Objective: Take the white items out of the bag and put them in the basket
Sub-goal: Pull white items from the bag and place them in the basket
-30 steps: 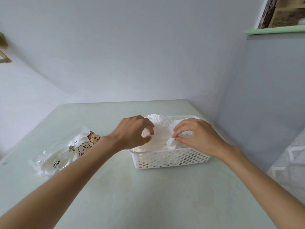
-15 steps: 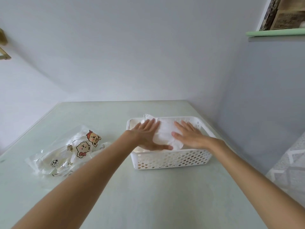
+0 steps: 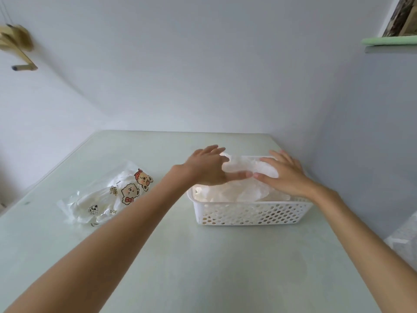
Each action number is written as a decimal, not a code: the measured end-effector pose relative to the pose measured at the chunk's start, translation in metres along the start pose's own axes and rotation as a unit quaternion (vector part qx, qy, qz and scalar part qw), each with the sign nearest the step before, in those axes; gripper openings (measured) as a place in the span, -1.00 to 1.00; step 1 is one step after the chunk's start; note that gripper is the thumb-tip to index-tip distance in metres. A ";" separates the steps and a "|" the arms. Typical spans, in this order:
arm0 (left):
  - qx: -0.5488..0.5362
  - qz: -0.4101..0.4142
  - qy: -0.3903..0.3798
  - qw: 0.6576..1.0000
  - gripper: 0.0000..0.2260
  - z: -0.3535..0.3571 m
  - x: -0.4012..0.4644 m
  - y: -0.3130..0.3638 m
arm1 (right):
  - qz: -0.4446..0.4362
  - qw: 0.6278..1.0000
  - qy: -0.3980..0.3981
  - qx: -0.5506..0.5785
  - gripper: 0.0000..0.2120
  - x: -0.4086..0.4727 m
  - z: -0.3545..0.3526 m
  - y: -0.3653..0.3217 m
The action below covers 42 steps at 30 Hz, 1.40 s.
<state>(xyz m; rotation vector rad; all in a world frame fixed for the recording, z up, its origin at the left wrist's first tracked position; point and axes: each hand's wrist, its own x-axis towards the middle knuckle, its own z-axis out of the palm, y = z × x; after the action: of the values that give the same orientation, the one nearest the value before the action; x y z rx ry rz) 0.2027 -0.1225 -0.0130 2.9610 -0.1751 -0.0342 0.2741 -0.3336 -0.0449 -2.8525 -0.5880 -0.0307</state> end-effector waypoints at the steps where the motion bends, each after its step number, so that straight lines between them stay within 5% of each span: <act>1: -0.033 0.002 0.074 0.997 -0.32 -0.007 -0.013 -0.007 | -0.010 0.997 0.072 0.022 -0.44 -0.005 -0.004 -0.003; 3: -0.074 -0.031 0.205 0.975 -0.53 -0.015 -0.048 -0.031 | -0.047 0.972 0.211 0.092 -0.60 -0.020 -0.009 -0.020; 5: -0.088 -0.112 0.236 0.961 -0.64 -0.011 -0.089 -0.065 | -0.100 0.940 0.274 0.177 -0.78 -0.041 -0.006 -0.058; 8: -0.072 -0.199 0.140 0.967 -0.55 0.016 -0.141 -0.097 | -0.167 0.928 0.215 0.252 -0.90 -0.071 0.011 -0.128; 12: -0.063 -0.238 0.080 0.966 -0.44 0.050 -0.164 -0.110 | -0.189 0.960 0.058 0.197 -0.87 -0.087 0.051 -0.193; 15: -0.002 -0.259 0.097 0.961 -0.64 0.062 -0.162 -0.118 | -0.160 0.981 -0.024 0.105 -0.77 -0.087 0.079 -0.207; 19: -0.026 -0.268 0.176 0.947 -0.70 0.066 -0.158 -0.128 | -0.201 0.977 0.019 0.071 -0.68 -0.084 0.112 -0.209; 22: -0.166 -0.273 0.291 0.902 -0.69 0.056 -0.157 -0.145 | -0.209 0.971 0.101 0.054 -0.66 -0.078 0.127 -0.212; 26: -0.386 -0.286 0.351 0.804 -0.70 0.045 -0.154 -0.159 | -0.228 0.941 0.244 0.051 -0.66 -0.070 0.129 -0.226; 31: -0.091 -0.308 0.374 0.870 -0.78 0.048 -0.150 -0.182 | -0.181 0.965 0.163 0.099 -0.45 -0.064 0.126 -0.241; 35: -0.161 -0.314 0.243 0.904 -0.72 0.041 -0.140 -0.198 | -0.168 0.973 0.152 0.054 -0.71 -0.048 0.110 -0.260; 39: -0.158 -0.341 0.249 0.893 -0.73 0.041 -0.132 -0.207 | -0.193 0.974 0.111 -0.041 -0.72 -0.027 0.104 -0.276; 42: -0.171 -0.324 0.268 0.891 -0.76 0.047 -0.130 -0.212 | -0.185 0.967 0.153 -0.086 -0.66 -0.012 0.127 -0.291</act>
<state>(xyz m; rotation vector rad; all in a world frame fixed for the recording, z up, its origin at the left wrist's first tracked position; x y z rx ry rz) 0.0962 0.0924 -0.0949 2.4189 0.7987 0.5904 0.1454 -0.0494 -0.1059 -2.7675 -1.0787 -0.5994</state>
